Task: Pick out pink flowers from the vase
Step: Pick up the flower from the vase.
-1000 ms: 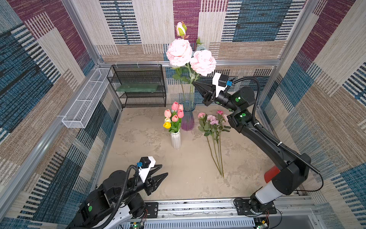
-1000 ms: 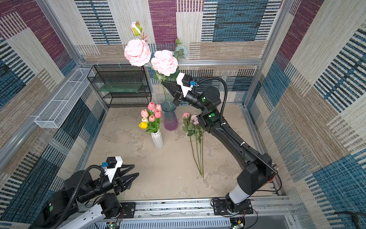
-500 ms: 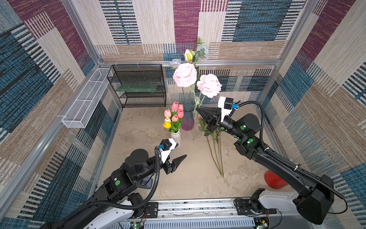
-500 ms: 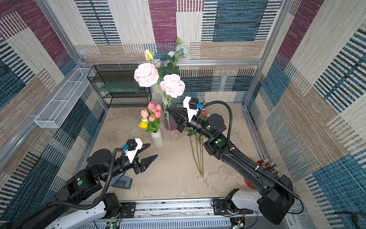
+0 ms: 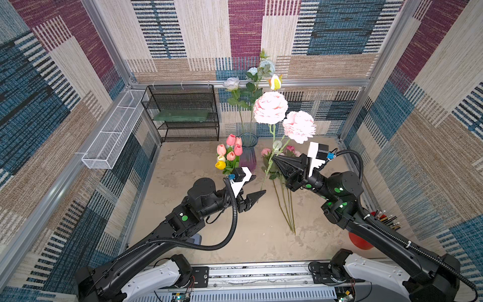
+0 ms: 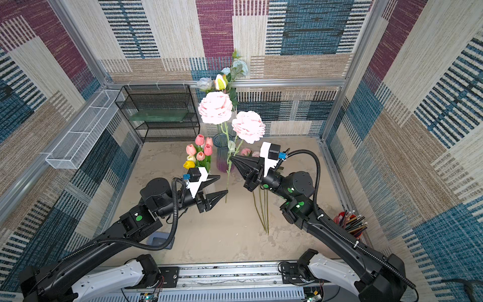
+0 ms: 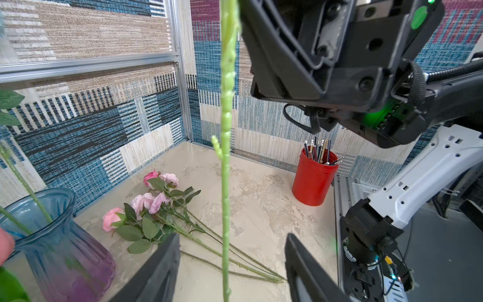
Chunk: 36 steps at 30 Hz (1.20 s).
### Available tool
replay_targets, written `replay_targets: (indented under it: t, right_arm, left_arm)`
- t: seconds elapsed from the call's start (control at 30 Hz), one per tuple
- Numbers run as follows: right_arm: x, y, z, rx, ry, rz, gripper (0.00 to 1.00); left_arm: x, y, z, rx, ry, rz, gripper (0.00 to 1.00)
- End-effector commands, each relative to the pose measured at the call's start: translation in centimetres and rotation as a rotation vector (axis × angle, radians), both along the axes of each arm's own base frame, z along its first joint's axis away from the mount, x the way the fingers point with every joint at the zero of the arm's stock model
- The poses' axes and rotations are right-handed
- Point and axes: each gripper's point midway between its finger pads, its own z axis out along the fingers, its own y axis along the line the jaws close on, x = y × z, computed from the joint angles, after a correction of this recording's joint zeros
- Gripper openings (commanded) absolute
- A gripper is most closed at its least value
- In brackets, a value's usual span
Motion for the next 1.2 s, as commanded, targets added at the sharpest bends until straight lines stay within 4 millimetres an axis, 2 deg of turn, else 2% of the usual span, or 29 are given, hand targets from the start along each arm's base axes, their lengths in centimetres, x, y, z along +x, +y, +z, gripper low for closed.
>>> replay_targets:
  t: [0.0, 0.1, 0.23, 0.37, 0.57, 0.7, 0.77, 0.87, 1.0, 1.07, 1.17]
  right_arm:
    - [-1.4, -0.7, 1.1, 0.041, -0.023, 0.037, 0.0]
    - [-2.3, -1.4, 1.6, 0.06, -0.033, 0.045, 0.0]
    - [-3.2, -2.1, 2.2, 0.078, -0.039, 0.05, 0.0]
    - [-3.3, -2.3, 2.3, 0.09, -0.024, 0.055, 0.0]
    - [-3.4, -2.6, 2.1, 0.116, -0.002, 0.065, 0.0]
    - [-3.3, -2.5, 2.0, 0.131, 0.013, 0.071, 0.0]
    - [-3.3, -2.5, 2.0, 0.143, 0.02, 0.077, 0.0]
    - [-3.4, -2.2, 1.9, 0.146, 0.026, 0.09, 0.0]
    - [-3.6, -1.9, 1.9, 0.149, 0.028, 0.1, 0.0]
    - [-3.7, -1.8, 1.9, 0.144, 0.027, 0.102, 0.0]
    - [-3.5, -1.6, 1.5, 0.128, 0.031, 0.083, 0.0]
  left_arm:
    - [-1.7, -0.9, 2.0, -0.066, -0.045, -0.147, 0.63]
    - [-2.0, -1.0, 1.7, -0.086, -0.025, -0.218, 0.61]
    - [-2.7, -1.1, 1.4, -0.117, 0.018, -0.323, 0.54]
    - [-3.8, -1.8, 1.2, -0.118, 0.054, -0.43, 0.49]
    - [-4.4, -2.1, 1.2, -0.117, 0.082, -0.491, 0.42]
    - [-4.5, -2.2, 1.1, -0.112, 0.094, -0.502, 0.25]
    - [-4.5, -2.3, 0.9, -0.107, 0.105, -0.501, 0.25]
    - [-4.2, -2.4, 0.5, -0.103, 0.117, -0.49, 0.31]
    - [-4.2, -2.5, 0.5, -0.106, 0.124, -0.497, 0.28]
    - [-4.3, -2.5, 0.4, -0.104, 0.128, -0.501, 0.21]
    - [-4.2, -2.3, 0.5, -0.103, 0.113, -0.483, 0.03]
